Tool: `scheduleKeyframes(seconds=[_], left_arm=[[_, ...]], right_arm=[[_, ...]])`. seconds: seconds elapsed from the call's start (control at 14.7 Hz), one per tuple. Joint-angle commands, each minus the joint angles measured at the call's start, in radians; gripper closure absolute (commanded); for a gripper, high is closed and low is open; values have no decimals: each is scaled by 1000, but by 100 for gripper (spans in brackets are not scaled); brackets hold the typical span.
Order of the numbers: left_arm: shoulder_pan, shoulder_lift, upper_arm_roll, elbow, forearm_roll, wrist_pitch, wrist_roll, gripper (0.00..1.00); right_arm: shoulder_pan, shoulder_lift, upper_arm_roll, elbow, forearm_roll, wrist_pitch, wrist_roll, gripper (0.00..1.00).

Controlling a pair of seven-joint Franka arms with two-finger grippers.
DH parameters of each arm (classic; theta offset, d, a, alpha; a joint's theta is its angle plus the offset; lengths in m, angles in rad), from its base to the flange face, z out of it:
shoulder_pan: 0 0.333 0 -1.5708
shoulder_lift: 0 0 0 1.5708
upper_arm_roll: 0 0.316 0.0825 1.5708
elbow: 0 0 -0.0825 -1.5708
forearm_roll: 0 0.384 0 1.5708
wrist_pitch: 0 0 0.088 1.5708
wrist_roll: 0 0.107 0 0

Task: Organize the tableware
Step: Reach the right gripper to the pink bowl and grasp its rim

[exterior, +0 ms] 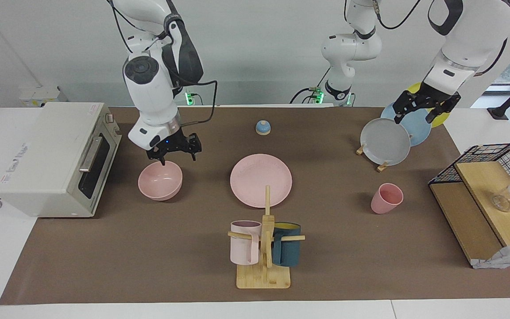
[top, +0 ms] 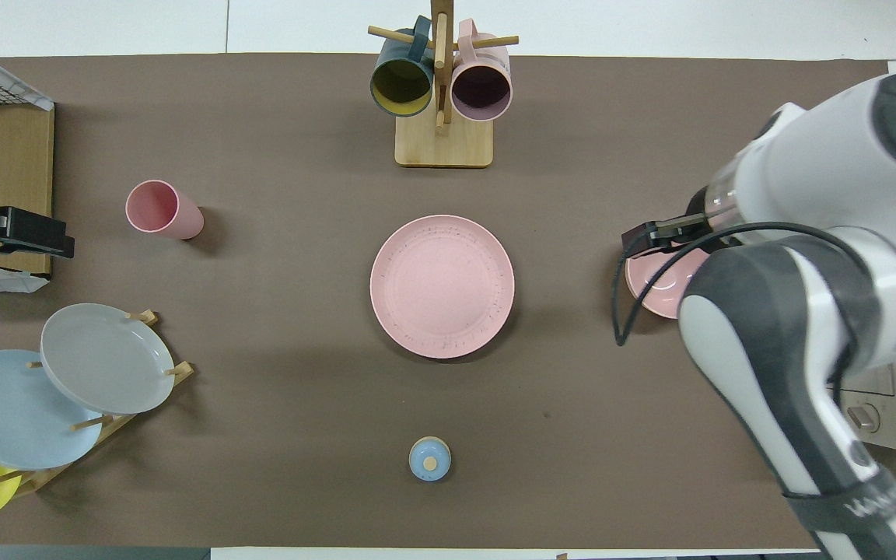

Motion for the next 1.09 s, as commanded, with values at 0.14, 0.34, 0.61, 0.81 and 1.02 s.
scheduleKeyframes(seconds=[0.14, 0.34, 0.61, 0.81, 1.02], left_arm=[[11, -20, -6, -21, 14, 23, -12, 0], [15, -20, -6, -21, 14, 26, -11, 0], [15, -20, -5, -23, 14, 31, -11, 0], [16, -20, -5, -23, 11, 31, -11, 0], [15, -20, -5, -23, 9, 36, -11, 0]], right_arm=[[-13, -69, 1, -241, -14, 224, -37, 0], [-22, -54, 1, -256, -14, 250, -40, 0], [-25, -28, 1, -273, -16, 295, -48, 20], [-25, -12, 1, -276, -28, 304, -49, 52], [-27, -9, 1, -276, -34, 324, -89, 69]])
